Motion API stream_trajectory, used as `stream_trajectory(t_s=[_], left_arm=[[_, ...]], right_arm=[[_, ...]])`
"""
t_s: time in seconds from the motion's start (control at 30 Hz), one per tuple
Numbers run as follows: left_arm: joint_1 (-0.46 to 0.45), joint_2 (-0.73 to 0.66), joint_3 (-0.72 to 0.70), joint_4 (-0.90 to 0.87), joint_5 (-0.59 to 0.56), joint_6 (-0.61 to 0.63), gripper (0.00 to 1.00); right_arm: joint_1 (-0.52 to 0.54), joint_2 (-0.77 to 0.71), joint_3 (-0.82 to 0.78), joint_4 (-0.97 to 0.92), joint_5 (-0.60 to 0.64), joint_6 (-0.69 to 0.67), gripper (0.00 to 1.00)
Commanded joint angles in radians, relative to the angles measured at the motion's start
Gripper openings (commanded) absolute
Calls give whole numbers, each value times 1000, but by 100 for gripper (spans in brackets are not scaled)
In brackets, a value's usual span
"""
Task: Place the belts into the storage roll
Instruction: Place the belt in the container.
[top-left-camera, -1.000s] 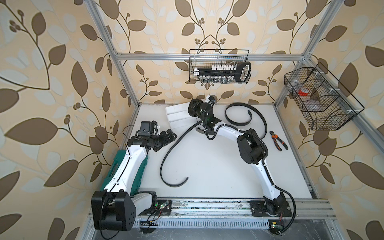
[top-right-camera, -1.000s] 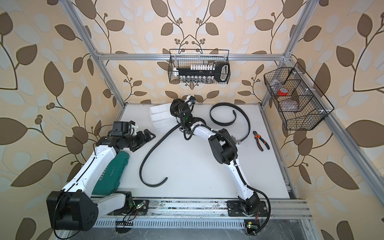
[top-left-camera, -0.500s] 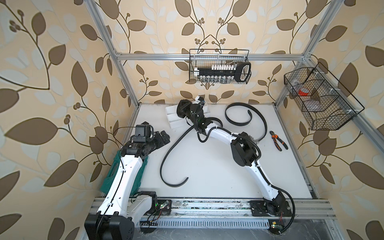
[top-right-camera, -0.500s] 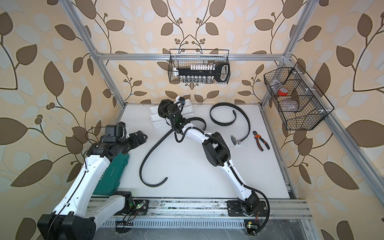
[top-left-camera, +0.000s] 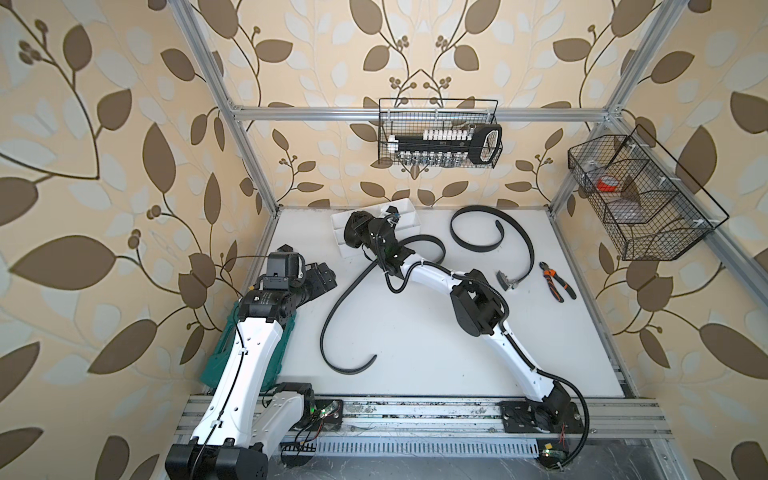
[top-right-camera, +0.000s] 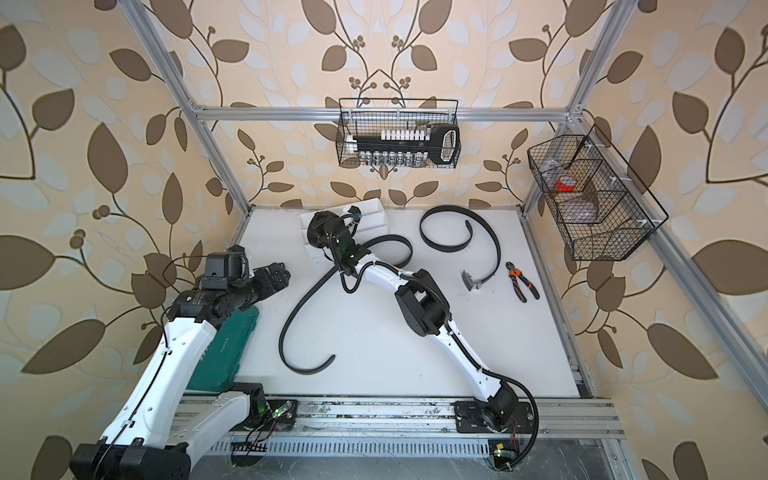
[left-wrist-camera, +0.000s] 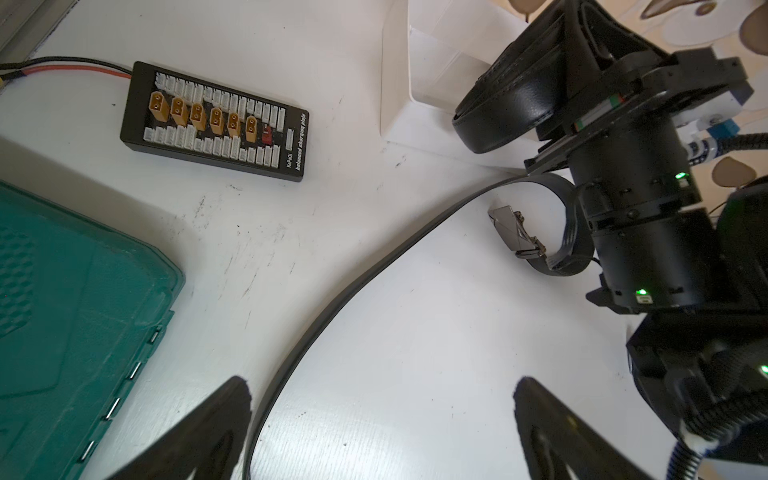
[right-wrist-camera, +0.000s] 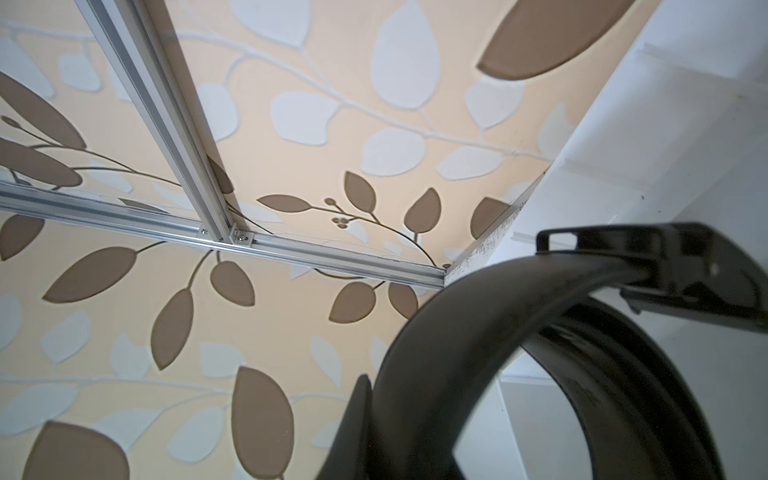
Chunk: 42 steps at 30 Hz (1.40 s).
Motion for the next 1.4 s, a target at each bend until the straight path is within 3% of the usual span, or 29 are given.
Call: stream_trajectory(t_s=[0.0,0.47,0.83,1.27,1.37], left_arm=[[12,-13,3,2,-14,24,99],[13,-6,-1,3,1,24,99],[12,-4,-1,4,4,23,99],[12,-2,-4,13,15,18,99],[12,-2,-4,13,17,18,99]], right_arm=[[-7,38,63,34,35,74,0],[-22,125,120,102,162,155,0],[-14,178,138,117,228,71,0],[-13,260,243,71,249,87,0],[-11,255,250,40,247,80,6]])
